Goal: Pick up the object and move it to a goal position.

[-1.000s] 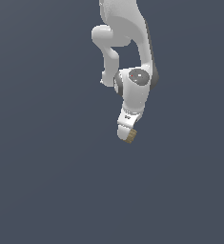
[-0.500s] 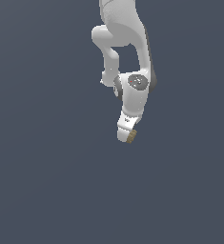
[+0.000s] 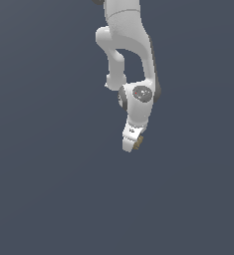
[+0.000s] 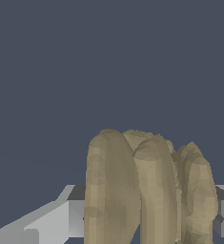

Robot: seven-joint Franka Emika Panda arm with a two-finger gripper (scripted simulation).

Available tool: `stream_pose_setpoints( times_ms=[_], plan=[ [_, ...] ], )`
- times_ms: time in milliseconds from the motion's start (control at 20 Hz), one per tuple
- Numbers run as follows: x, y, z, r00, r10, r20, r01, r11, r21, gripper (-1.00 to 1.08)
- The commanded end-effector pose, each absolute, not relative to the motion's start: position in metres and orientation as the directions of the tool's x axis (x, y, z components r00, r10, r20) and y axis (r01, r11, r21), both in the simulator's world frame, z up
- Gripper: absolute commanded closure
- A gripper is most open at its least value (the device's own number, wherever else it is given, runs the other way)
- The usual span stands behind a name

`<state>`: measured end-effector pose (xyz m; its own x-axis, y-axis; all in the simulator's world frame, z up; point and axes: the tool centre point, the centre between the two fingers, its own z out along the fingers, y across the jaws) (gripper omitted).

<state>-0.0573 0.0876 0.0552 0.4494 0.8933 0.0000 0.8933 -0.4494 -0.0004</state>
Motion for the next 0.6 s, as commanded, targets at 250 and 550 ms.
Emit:
stream_pose_setpoints(
  times_ms=[250, 550],
  plan=[
    [-0.0573, 0.0878, 0.0542, 0.449, 0.893, 0.000, 0.893, -0.449, 0.000, 1.08],
    [-0.0565, 0.0862, 0.0553, 0.449, 0.893, 0.000, 0.893, -0.449, 0.001, 1.08]
  ],
)
